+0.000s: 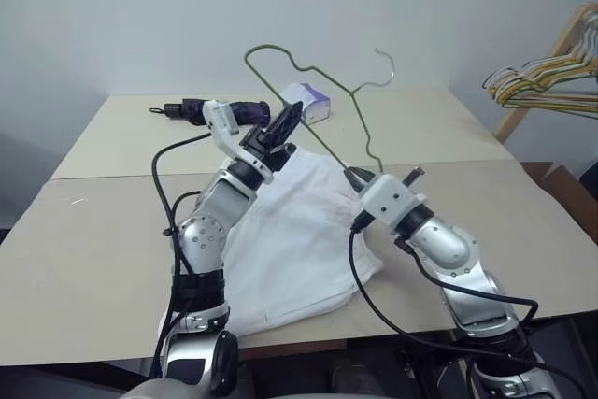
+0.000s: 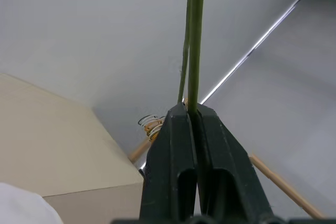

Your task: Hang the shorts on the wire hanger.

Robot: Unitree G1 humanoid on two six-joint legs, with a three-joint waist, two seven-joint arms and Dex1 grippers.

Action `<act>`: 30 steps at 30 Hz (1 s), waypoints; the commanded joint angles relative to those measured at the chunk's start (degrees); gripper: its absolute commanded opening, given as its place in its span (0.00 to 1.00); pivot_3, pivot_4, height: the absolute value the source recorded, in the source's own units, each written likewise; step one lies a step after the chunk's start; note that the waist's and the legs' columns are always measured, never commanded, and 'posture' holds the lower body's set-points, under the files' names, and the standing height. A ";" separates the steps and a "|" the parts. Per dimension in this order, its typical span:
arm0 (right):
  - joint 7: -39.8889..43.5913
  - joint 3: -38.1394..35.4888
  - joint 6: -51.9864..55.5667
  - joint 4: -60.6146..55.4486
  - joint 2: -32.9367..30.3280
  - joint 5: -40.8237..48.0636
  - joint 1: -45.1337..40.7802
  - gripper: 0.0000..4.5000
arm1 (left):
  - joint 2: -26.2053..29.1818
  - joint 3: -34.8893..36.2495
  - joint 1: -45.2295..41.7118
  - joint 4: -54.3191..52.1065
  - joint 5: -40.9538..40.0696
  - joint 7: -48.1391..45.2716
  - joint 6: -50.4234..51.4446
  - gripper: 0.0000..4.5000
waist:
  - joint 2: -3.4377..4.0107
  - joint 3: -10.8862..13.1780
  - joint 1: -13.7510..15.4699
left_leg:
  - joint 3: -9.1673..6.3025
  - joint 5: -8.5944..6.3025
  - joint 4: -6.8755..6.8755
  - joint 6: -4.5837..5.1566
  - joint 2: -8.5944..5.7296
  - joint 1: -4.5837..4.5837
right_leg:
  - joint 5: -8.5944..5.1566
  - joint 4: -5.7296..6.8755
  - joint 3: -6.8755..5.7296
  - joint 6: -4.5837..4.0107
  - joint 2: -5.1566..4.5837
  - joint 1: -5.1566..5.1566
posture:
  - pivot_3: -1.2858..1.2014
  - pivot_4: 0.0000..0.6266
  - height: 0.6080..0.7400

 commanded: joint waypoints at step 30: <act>40.37 -12.41 47.44 17.15 -14.98 59.40 -20.40 0.93 | 22.54 8.05 -6.41 9.36 -11.57 -46.39 3.47 0.00 | 0.05 0.10 -1.81 | -0.16 -0.01 -0.03 0.03 0.18 -0.08 | 0.15 -0.38 -0.13 -0.01 0.13 0.09 | 0.45 0.00 1.00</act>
